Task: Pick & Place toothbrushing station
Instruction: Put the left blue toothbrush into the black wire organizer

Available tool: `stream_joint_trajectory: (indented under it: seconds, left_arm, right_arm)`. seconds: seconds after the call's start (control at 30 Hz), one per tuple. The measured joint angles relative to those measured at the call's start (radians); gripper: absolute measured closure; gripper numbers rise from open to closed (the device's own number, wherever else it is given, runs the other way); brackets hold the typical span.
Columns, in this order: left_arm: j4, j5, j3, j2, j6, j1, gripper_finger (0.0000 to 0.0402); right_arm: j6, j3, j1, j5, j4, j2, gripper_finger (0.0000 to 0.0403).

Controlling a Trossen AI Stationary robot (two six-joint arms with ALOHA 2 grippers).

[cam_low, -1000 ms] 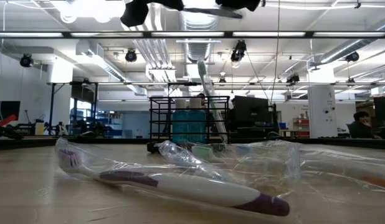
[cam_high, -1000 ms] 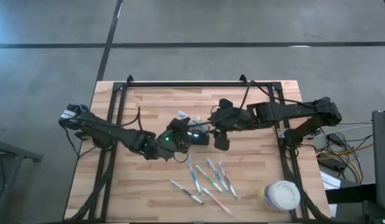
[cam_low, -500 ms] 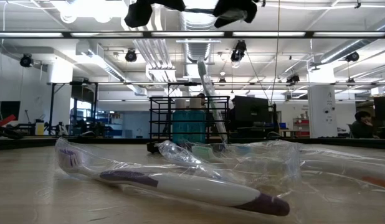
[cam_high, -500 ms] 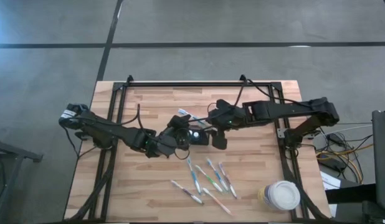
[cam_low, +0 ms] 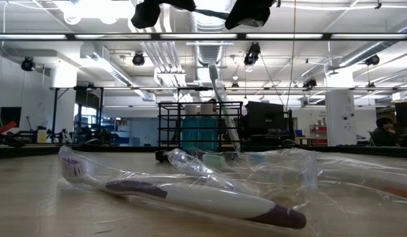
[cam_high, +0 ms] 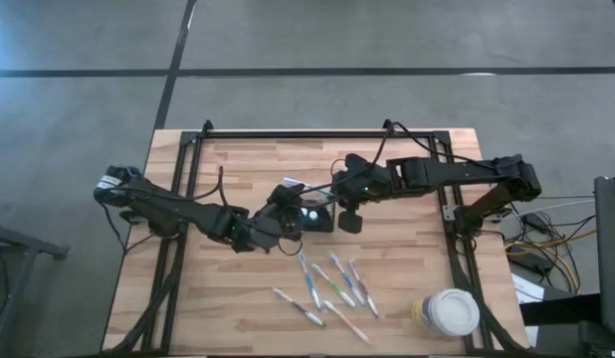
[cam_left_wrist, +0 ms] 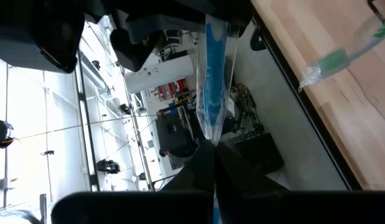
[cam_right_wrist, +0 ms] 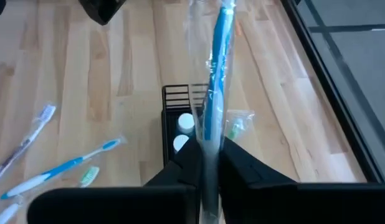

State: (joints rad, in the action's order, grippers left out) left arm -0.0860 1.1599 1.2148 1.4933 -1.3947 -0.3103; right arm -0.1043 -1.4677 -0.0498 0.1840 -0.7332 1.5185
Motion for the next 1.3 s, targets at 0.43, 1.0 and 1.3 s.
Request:
stream_joint_trajectory:
  seconds: [0.43, 1.0, 1.3]
  left_arm:
    - [-0.002, 0.000, 0.001, -0.116, 0.112, -0.084, 0.0313]
    - [-0.302, -0.785, -0.249, -0.638, 1.021, 0.008, 0.0297]
    - [0.184, -1.069, -0.669, -0.886, 1.163, 0.179, 0.0338]
  right_arm:
    - [0.059, 0.015, -0.002, -0.008, 0.017, -0.121, 0.0384]
    - [0.136, 0.496, -0.005, -0.004, 0.454, -0.523, 0.0384]
    - [0.192, 0.735, -0.005, -0.029, 0.797, -0.596, 0.0377]
